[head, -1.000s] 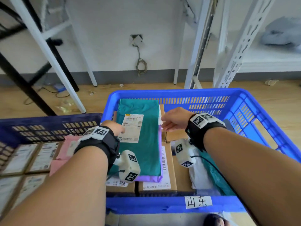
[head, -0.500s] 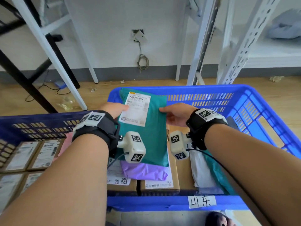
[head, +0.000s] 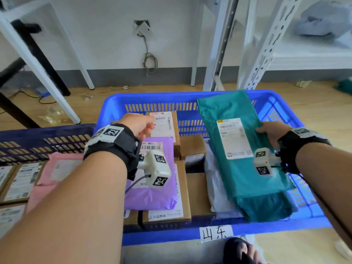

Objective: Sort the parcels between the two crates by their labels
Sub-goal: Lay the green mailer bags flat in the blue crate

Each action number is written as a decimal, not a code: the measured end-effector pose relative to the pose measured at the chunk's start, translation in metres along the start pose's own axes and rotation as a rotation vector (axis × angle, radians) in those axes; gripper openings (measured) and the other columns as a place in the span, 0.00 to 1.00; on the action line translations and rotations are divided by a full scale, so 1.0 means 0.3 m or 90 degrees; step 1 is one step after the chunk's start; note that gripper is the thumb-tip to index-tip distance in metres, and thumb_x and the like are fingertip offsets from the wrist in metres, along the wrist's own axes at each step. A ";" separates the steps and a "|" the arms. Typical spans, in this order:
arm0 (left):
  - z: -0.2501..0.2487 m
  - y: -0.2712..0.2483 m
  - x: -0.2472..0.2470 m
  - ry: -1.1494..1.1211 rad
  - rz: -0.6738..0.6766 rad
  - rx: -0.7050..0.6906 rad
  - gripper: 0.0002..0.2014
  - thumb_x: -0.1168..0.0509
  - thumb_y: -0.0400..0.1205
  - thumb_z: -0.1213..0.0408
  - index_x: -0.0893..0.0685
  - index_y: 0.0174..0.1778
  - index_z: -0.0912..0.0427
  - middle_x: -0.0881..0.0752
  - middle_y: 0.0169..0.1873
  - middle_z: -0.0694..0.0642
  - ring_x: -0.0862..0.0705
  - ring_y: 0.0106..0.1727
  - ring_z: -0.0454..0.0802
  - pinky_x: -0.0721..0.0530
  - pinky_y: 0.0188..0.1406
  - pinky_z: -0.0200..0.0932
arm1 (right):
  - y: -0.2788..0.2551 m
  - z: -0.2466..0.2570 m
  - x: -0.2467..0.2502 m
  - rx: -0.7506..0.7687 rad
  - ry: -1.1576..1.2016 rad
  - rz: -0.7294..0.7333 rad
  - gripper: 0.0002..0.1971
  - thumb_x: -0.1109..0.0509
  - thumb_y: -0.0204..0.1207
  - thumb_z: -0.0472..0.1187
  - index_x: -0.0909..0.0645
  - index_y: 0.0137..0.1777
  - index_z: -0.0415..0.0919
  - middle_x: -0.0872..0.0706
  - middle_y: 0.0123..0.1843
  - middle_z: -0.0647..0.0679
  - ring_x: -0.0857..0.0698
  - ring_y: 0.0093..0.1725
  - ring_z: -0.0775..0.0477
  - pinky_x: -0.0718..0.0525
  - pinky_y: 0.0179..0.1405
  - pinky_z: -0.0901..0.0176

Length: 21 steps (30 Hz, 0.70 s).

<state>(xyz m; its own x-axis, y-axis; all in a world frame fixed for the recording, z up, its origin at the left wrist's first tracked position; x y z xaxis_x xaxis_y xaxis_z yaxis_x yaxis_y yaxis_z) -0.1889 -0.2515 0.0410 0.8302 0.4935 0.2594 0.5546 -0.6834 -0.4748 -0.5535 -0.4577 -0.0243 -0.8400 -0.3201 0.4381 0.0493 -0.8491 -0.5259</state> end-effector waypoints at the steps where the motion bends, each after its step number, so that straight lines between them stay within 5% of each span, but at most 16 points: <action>1: 0.002 0.009 -0.001 -0.001 -0.006 0.004 0.05 0.32 0.81 0.62 0.19 0.50 0.59 0.15 0.32 0.52 0.26 0.22 0.41 0.33 0.15 0.30 | 0.028 -0.041 0.020 -0.012 -0.115 -0.035 0.13 0.39 0.83 0.36 0.21 0.65 0.35 0.21 0.71 0.33 0.19 0.66 0.34 0.23 0.70 0.46; 5: 0.030 0.045 0.001 0.007 -0.005 0.027 0.04 0.34 0.82 0.63 0.19 0.43 0.59 0.16 0.31 0.51 0.27 0.22 0.41 0.35 0.11 0.28 | 0.028 -0.162 -0.004 -0.028 -0.516 -0.038 0.19 0.45 0.87 0.41 0.25 0.71 0.30 0.24 0.74 0.35 0.23 0.71 0.39 0.26 0.64 0.54; 8: 0.062 0.081 0.030 -0.001 -0.008 0.050 0.06 0.33 0.82 0.63 0.19 0.41 0.58 0.15 0.24 0.48 0.27 0.18 0.39 0.35 0.11 0.28 | 0.088 -0.247 -0.022 -0.060 -0.526 -0.041 0.14 0.36 0.82 0.45 0.18 0.55 0.33 0.16 0.64 0.33 0.16 0.58 0.37 0.21 0.57 0.50; 11: 0.087 0.095 0.048 0.002 -0.014 0.071 0.06 0.33 0.82 0.61 0.18 0.40 0.58 0.18 0.29 0.50 0.28 0.20 0.38 0.36 0.13 0.30 | 0.164 -0.301 -0.011 -0.089 -0.561 -0.071 0.15 0.35 0.81 0.42 0.18 0.60 0.30 0.17 0.64 0.33 0.16 0.60 0.36 0.20 0.60 0.49; 15: 0.102 0.102 0.034 0.010 -0.021 0.070 0.05 0.35 0.83 0.63 0.20 0.41 0.55 0.19 0.31 0.50 0.28 0.19 0.37 0.36 0.11 0.28 | 0.159 -0.295 -0.017 -0.104 -0.470 -0.176 0.14 0.36 0.78 0.39 0.18 0.57 0.30 0.16 0.48 0.33 0.20 0.45 0.38 0.23 0.45 0.52; 18: 0.106 0.113 0.031 0.019 -0.023 0.070 0.05 0.35 0.83 0.64 0.20 0.41 0.54 0.17 0.32 0.50 0.28 0.18 0.37 0.36 0.10 0.28 | 0.098 -0.222 -0.065 -0.046 -0.428 -0.240 0.15 0.33 0.77 0.37 0.18 0.62 0.38 0.15 0.58 0.35 0.17 0.58 0.34 0.20 0.52 0.49; 21: 0.107 0.106 0.039 0.033 -0.025 0.073 0.04 0.33 0.82 0.64 0.20 0.42 0.54 0.16 0.32 0.50 0.27 0.20 0.38 0.34 0.11 0.28 | 0.085 -0.212 -0.163 -0.006 -0.561 -0.053 0.18 0.40 0.83 0.44 0.21 0.70 0.39 0.17 0.67 0.43 0.19 0.66 0.41 0.21 0.60 0.58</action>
<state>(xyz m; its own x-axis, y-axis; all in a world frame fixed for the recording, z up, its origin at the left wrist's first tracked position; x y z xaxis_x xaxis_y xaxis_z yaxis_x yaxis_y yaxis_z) -0.1634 -0.2501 0.0020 0.8114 0.4879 0.3218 0.5790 -0.5962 -0.5561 -0.5455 -0.4370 -0.1056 -0.1187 -0.4680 0.8757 -0.0019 -0.8819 -0.4715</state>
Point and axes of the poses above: each hand's wrist, its own y-axis towards the middle knuckle, its own x-axis out of the back of the hand, z = x × y, the point moved 4 cm from there along y, towards the middle knuckle
